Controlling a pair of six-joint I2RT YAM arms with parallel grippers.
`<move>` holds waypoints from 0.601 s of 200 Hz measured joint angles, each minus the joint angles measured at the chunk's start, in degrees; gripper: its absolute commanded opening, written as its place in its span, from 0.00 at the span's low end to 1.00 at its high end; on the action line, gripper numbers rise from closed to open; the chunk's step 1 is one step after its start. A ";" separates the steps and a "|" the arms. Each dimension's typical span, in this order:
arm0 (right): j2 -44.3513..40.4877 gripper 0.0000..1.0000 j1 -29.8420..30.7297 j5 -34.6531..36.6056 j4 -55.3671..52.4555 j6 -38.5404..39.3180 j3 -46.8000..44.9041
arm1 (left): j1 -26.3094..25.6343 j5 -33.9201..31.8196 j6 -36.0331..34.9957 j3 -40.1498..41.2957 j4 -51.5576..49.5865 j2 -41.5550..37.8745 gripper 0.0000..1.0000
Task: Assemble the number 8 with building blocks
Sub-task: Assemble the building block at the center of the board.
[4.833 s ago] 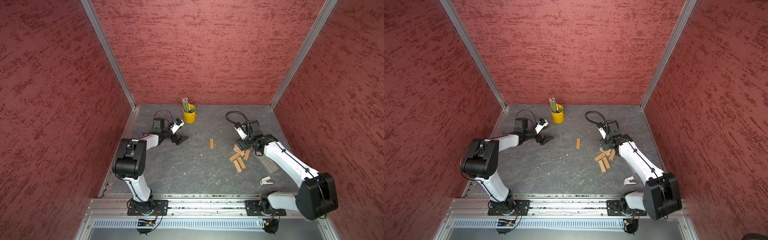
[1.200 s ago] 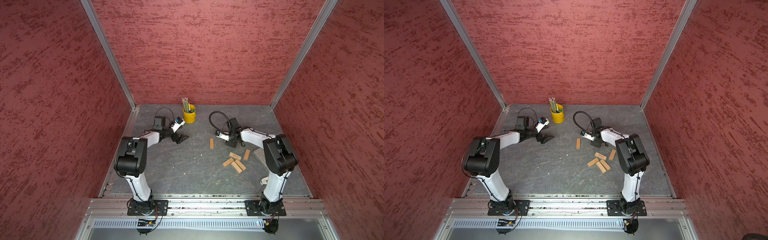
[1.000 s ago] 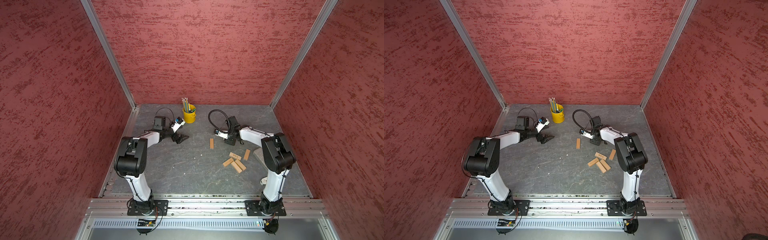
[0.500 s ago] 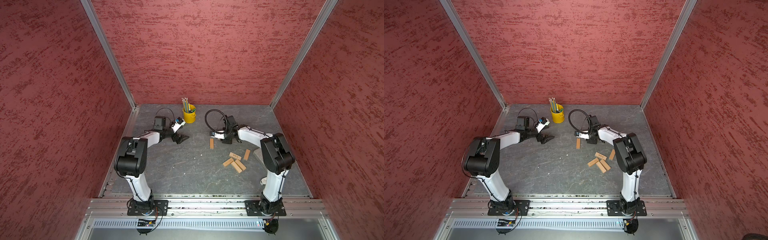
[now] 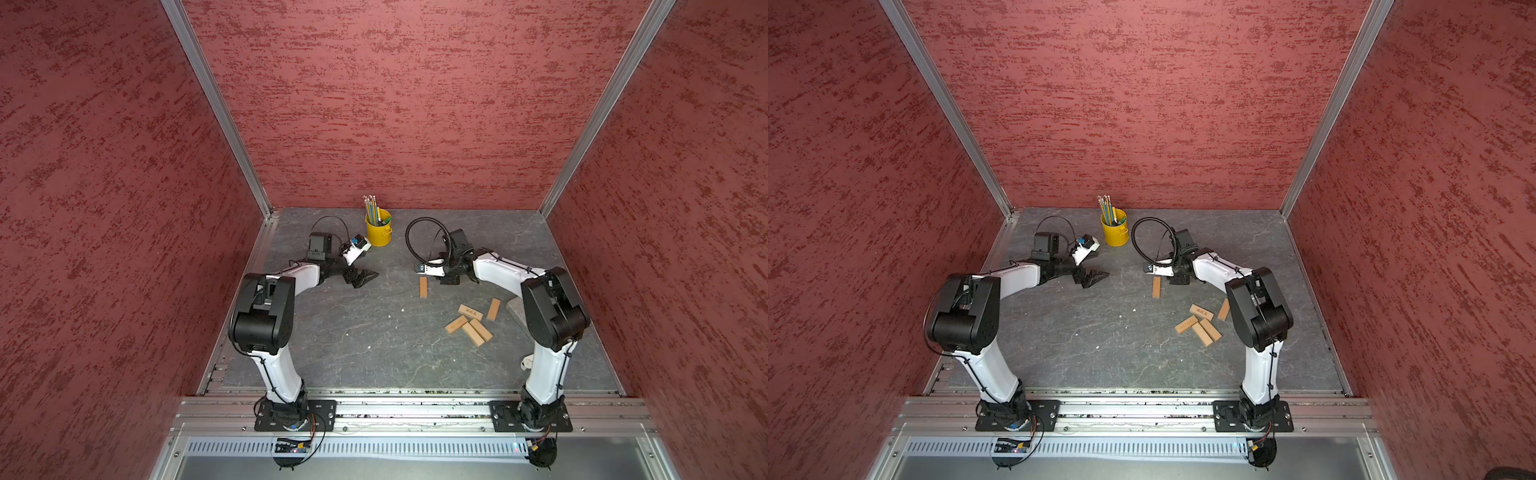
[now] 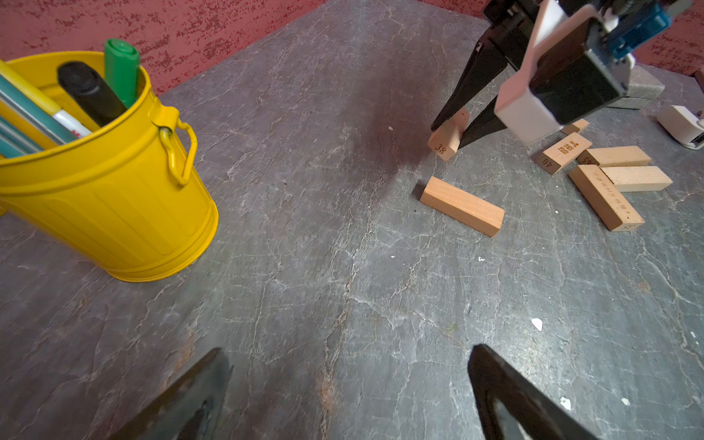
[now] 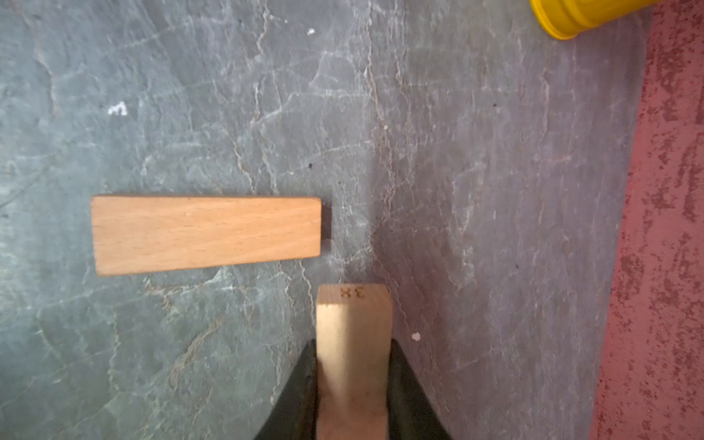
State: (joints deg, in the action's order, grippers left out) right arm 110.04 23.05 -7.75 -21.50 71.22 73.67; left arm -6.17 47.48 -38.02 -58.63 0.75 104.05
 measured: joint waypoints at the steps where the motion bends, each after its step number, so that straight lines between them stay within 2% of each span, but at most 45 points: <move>1: 0.00 0.02 0.00 0.00 -0.02 0.02 0.00 | 0.00 0.00 0.00 0.00 0.00 0.00 0.99; 120: 5.05 0.03 0.07 -1.14 -3.72 0.22 3.69 | -0.22 -0.13 -0.02 -0.66 -1.05 0.85 1.00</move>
State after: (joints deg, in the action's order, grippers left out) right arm 115.09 23.11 -8.88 -25.21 71.44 77.36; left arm -6.39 47.35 -38.04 -59.29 -0.30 104.90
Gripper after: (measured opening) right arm 0.275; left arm 0.994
